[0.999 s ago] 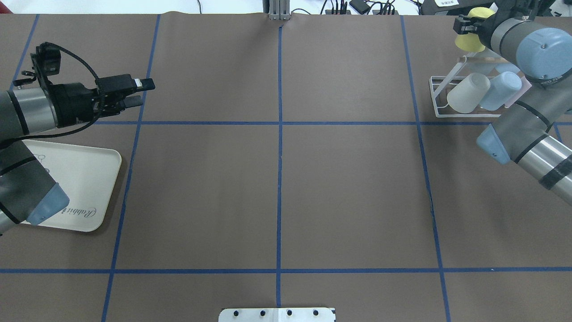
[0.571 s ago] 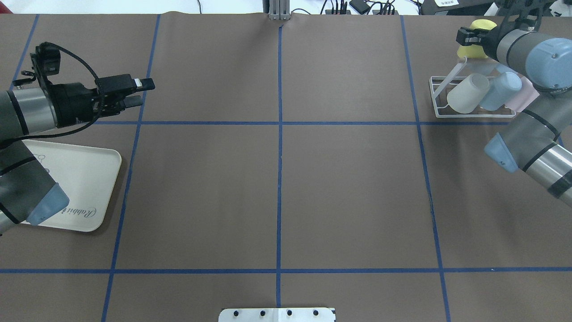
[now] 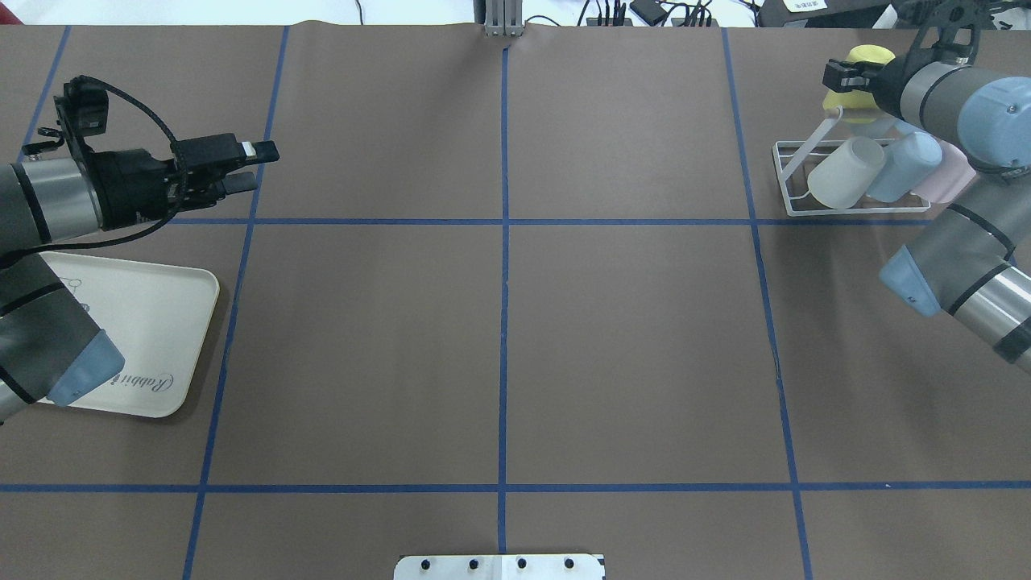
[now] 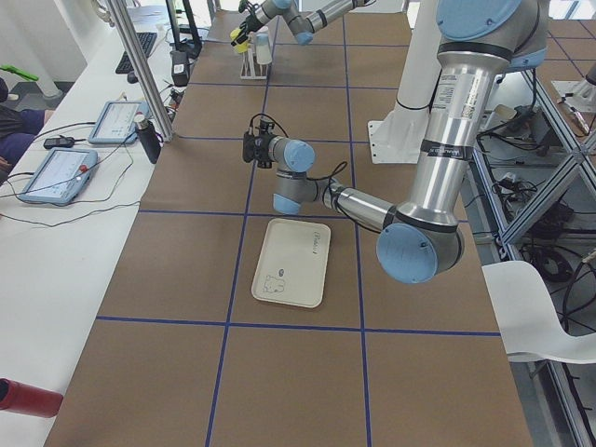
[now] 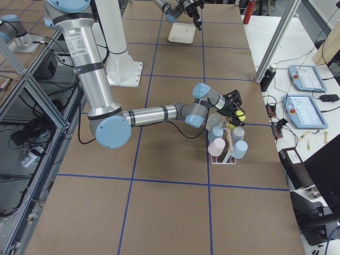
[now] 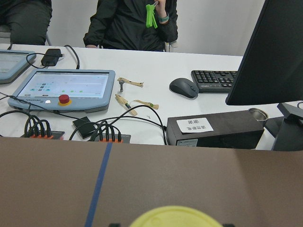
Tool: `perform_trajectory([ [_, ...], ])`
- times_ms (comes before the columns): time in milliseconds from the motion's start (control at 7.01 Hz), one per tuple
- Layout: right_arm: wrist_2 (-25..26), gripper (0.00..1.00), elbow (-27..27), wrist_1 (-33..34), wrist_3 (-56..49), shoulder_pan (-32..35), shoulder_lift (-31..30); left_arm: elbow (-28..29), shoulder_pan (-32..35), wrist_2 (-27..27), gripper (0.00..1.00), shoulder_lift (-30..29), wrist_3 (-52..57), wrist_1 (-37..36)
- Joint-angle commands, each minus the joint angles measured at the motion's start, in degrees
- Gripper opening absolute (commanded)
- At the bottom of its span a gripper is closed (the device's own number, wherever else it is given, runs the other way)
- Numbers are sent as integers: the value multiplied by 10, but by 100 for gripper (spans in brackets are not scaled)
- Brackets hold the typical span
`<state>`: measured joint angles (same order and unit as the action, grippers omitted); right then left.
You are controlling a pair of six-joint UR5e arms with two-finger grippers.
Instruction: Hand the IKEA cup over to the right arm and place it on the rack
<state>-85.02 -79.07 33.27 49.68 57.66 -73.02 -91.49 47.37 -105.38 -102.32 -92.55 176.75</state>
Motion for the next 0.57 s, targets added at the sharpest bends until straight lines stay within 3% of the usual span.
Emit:
perform_trajectory([
  [0,-3,100,-3,0,-23,0,0,0,0,0,99,0,0,0],
  [143,-19,100,-7,0,-34,5,1,0,0,0,99,0,0,0],
  [428,-150,100,-27,20,-36,76,2,-5,31,-35,99,6,3,-10],
])
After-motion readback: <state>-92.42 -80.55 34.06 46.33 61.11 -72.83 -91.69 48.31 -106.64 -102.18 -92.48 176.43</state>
